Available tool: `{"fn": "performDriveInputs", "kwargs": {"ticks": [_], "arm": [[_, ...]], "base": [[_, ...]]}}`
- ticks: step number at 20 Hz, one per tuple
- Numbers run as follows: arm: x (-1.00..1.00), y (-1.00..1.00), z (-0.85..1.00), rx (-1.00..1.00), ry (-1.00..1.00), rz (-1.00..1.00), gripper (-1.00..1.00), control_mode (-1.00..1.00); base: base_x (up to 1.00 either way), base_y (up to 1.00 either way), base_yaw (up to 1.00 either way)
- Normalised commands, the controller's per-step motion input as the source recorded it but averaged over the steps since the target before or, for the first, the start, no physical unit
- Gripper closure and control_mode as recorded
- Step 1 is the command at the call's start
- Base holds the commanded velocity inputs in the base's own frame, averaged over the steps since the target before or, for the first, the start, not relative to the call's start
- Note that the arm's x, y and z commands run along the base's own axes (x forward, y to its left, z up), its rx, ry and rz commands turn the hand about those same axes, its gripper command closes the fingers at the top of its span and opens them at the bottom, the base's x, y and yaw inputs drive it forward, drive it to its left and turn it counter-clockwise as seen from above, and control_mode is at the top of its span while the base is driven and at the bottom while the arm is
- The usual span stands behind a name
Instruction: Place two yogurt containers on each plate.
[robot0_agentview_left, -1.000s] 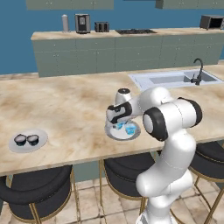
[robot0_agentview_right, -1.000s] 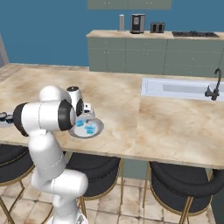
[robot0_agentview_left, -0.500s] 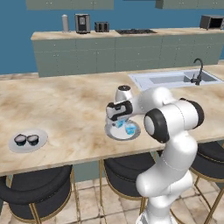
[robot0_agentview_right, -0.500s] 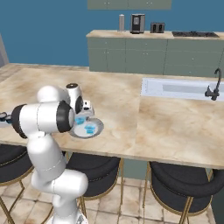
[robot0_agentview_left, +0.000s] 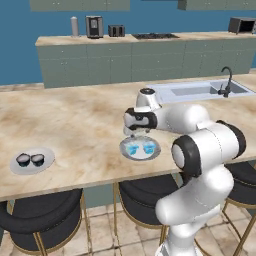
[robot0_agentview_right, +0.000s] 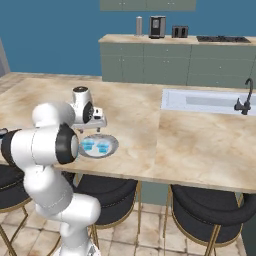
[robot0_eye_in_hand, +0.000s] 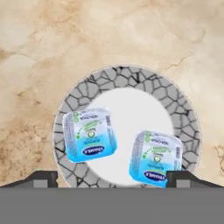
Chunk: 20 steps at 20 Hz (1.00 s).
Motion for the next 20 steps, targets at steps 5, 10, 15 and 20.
{"fn": "performDriveInputs", "kwargs": {"ticks": [5,10,15,20], "arm": [[-1.0,-1.0,0.06,0.2,-0.29,0.0,-1.0,-1.0],[-1.0,-1.0,-0.01,0.19,-0.26,0.0,-1.0,-1.0],[-1.0,-1.0,0.24,0.16,-0.39,0.0,-1.0,-1.0],[-0.99,-0.29,1.0,0.01,-0.71,-0.13,-1.0,-1.0]], "base": [[0.0,0.0,0.0],[0.0,0.0,0.0],[0.0,0.0,0.0],[0.0,0.0,0.0]]}}
